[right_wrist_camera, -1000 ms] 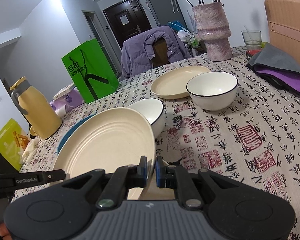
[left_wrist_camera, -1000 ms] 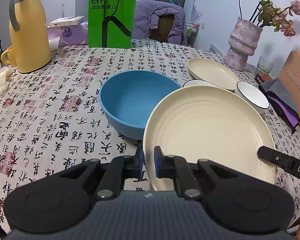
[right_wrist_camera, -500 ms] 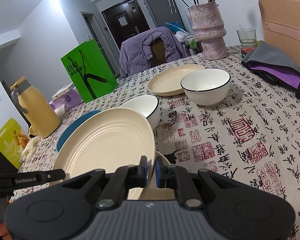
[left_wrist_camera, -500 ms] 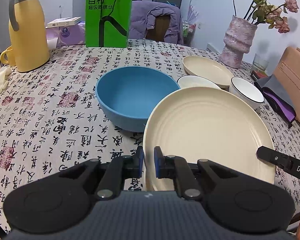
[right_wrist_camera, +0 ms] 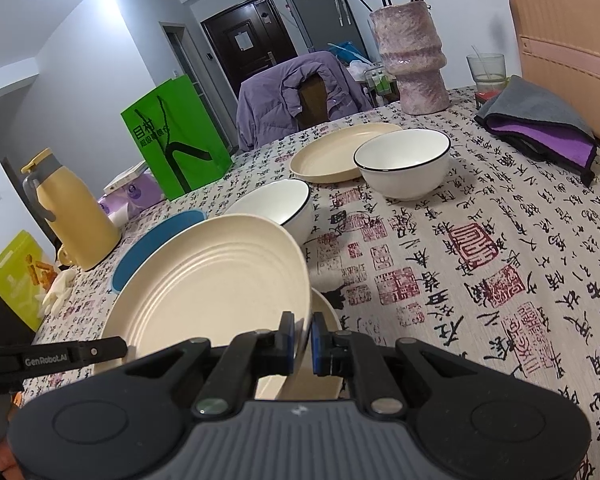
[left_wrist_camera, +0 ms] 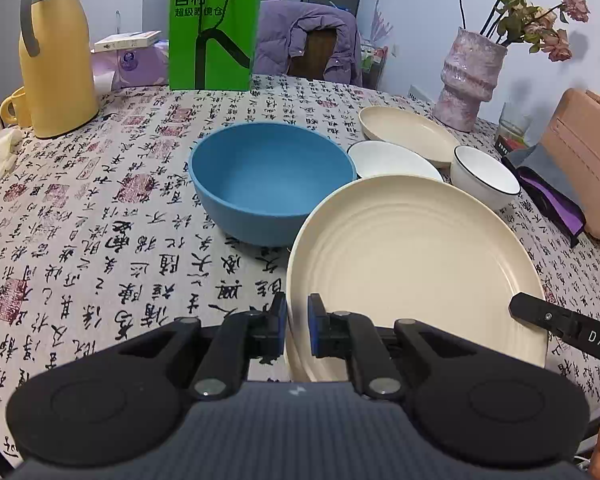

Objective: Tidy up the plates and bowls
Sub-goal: 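Lower the held cream plate upright beside the blue bowl with both grippers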

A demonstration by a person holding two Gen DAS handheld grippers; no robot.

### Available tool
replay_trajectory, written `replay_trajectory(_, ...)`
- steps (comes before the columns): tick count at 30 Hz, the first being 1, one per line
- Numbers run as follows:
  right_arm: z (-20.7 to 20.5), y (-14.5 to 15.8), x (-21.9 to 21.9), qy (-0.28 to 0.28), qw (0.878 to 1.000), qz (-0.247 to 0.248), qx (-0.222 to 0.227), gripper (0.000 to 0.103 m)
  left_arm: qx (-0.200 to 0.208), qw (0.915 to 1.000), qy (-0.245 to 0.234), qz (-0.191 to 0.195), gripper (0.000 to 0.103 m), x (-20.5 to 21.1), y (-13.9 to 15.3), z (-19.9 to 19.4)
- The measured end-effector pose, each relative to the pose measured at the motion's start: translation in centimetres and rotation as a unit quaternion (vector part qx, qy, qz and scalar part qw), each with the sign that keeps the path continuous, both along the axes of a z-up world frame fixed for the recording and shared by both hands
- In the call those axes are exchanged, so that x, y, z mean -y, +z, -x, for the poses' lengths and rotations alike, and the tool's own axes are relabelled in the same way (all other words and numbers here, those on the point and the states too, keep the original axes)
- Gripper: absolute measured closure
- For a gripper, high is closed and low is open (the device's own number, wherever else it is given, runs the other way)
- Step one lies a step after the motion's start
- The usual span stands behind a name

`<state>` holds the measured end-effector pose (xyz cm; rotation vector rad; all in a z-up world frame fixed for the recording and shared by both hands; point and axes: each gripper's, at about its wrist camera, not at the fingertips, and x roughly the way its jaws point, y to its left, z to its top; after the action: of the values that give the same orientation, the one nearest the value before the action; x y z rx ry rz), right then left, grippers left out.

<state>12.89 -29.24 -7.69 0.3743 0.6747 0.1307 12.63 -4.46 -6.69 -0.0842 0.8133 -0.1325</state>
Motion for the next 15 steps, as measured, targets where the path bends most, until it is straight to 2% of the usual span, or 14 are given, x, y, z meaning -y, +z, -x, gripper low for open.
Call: replay_trajectory(15,0.5,-1.3,-0.1,-0.003,1.0,0.011,-0.016,0.095,-0.015,0.9998,-0.007,-0.007,0.093,0.3,-1.3,0.5)
